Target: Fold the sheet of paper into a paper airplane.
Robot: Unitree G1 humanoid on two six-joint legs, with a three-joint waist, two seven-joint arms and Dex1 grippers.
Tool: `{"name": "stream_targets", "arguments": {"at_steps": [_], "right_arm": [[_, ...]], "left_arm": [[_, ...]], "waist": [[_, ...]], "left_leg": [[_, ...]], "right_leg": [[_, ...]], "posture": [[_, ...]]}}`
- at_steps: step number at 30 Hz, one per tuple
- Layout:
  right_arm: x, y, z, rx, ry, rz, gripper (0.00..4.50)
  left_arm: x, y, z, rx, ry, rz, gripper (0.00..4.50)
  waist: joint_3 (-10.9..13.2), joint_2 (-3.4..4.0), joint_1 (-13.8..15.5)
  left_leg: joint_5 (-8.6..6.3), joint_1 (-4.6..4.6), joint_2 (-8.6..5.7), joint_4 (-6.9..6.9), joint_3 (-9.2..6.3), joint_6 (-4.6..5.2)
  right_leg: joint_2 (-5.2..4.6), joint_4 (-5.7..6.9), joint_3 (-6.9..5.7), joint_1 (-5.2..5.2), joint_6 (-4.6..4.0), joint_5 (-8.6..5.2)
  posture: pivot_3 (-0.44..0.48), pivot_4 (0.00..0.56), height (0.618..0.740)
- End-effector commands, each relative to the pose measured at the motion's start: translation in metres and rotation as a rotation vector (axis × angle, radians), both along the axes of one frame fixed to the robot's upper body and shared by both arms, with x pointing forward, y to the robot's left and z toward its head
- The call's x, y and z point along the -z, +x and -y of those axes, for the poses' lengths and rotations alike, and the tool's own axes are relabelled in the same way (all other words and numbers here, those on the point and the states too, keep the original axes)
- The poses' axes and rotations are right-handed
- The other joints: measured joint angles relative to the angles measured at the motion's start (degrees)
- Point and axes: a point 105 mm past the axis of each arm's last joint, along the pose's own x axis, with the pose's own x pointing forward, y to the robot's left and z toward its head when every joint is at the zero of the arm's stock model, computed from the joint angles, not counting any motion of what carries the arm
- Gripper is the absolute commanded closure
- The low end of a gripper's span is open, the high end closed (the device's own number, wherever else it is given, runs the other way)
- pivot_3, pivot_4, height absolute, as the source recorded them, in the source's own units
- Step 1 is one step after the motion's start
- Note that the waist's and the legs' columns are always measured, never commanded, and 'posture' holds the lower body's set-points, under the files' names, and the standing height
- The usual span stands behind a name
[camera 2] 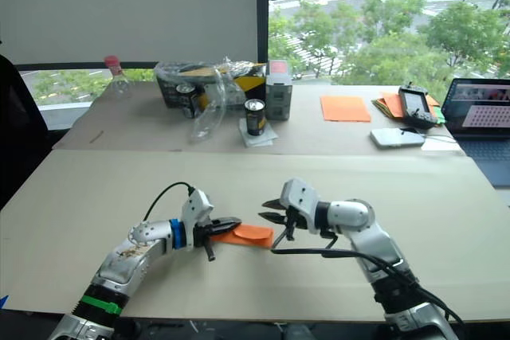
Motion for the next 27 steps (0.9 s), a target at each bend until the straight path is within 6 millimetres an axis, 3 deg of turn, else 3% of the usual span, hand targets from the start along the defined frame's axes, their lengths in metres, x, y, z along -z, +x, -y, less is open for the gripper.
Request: {"name": "stream_targets", "arguments": {"at_steps": [1, 5, 8, 11, 19, 27], "right_arm": [[0.002, -0.002, -0.010, 0.000, -0.001, 0.005, 4.47], [0.026, -0.002, -0.023, -0.010, -0.041, -0.054, 4.47], [0.038, 0.003, -0.022, 0.024, -0.069, -0.080, 4.47], [0.048, 0.011, -0.008, 0.110, -0.126, -0.087, 4.47], [0.062, -0.006, 0.015, 0.160, -0.137, -0.151, 4.47], [0.068, -0.009, 0.051, 0.294, -0.136, -0.195, 4.47]], "left_arm": [[0.021, -0.007, -0.007, -0.019, 0.056, -0.075, 4.50], [0.023, -0.009, -0.009, -0.017, 0.067, -0.079, 4.50], [0.022, -0.010, -0.009, -0.013, 0.072, -0.080, 4.50], [0.021, -0.011, -0.010, 0.001, 0.084, -0.070, 4.50], [0.014, -0.004, -0.015, 0.000, 0.082, -0.057, 4.50], [0.017, -0.005, -0.012, 0.037, 0.083, -0.074, 4.50]], "waist": [[0.0, 0.00, 0.0], [0.0, 0.00, -0.2], [0.0, 0.04, -0.5], [-0.1, 0.07, -0.4], [-0.2, 0.10, 0.2], [-0.3, 0.15, 0.4]], "left_leg": [[0.00, 0.00, 0.00, 0.00, 0.00, 0.00], [0.00, 0.03, 0.01, 0.00, 0.00, 0.00], [0.00, 0.05, 0.02, -0.02, 0.01, 0.00], [0.00, 0.08, 0.02, -0.03, 0.00, 0.00], [0.00, 0.08, -0.01, -0.03, 0.00, 0.00], [0.00, 0.11, -0.01, -0.03, 0.01, 0.00]], "right_leg": [[0.00, -0.01, 0.00, 0.00, 0.00, 0.00], [0.01, 0.01, 0.00, 0.01, 0.00, 0.00], [0.02, 0.02, 0.00, 0.00, 0.00, 0.00], [0.02, 0.02, 0.00, 0.03, 0.00, 0.00], [0.00, -0.02, 0.00, 0.08, 0.03, -0.02], [0.00, -0.06, 0.00, 0.14, 0.40, -0.24]], "posture": [[0.000, 0.150, 0.730], [0.000, 0.150, 0.730], [0.000, 0.150, 0.730], [0.000, 0.150, 0.730], [0.000, 0.150, 0.730], [0.000, 0.150, 0.730]]}}
